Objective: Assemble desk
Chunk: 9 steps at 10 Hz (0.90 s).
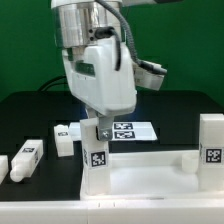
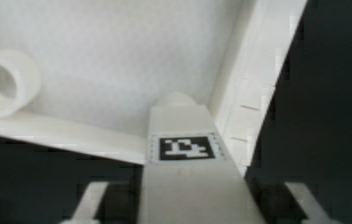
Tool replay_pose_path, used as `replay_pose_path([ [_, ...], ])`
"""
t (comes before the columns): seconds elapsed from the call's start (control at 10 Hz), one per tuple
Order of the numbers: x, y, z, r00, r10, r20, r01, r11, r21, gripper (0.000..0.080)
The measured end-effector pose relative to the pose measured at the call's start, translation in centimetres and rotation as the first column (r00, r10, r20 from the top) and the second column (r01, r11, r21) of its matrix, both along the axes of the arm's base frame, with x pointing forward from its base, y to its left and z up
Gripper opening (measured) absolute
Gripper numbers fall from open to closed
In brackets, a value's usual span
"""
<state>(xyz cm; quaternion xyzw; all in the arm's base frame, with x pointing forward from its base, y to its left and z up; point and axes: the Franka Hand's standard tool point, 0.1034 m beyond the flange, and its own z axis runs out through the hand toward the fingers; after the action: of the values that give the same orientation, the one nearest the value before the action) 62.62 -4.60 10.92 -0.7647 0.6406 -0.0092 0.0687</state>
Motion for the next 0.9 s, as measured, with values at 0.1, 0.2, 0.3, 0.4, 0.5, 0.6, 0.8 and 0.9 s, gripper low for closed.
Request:
replay_pose_path([
  [0.1,0.01,0.12,-0.02,0.999,-0.042,-0.004,0.042,0.999,0.004,0.0287],
  [0.2,0.02,0.22,-0.04,0.995,-0.097,-0.009,0.097,0.995,0.012,0.0287],
  [0.3,0.01,0.26,-0.06,0.985,-0.172,-0.017,0.173,0.985,0.021,0.0287],
  [0.4,0.02,0.44,-0.08,0.95,-0.31,-0.033,0.311,0.949,0.045,0.0287],
  [0.5,0.09,0.41,-0.06,0.889,-0.456,-0.052,0.458,0.886,0.069,0.0288],
  [0.6,-0.03,0.15,-0.17,0.865,-0.498,-0.056,0.501,0.863,0.071,0.0288],
  [0.8,-0.04,0.22,-0.14,0.781,-0.62,-0.072,0.624,0.778,0.071,0.0294],
  [0.9,-0.07,0.18,-0.15,0.786,-0.614,-0.071,0.618,0.783,0.069,0.0299],
])
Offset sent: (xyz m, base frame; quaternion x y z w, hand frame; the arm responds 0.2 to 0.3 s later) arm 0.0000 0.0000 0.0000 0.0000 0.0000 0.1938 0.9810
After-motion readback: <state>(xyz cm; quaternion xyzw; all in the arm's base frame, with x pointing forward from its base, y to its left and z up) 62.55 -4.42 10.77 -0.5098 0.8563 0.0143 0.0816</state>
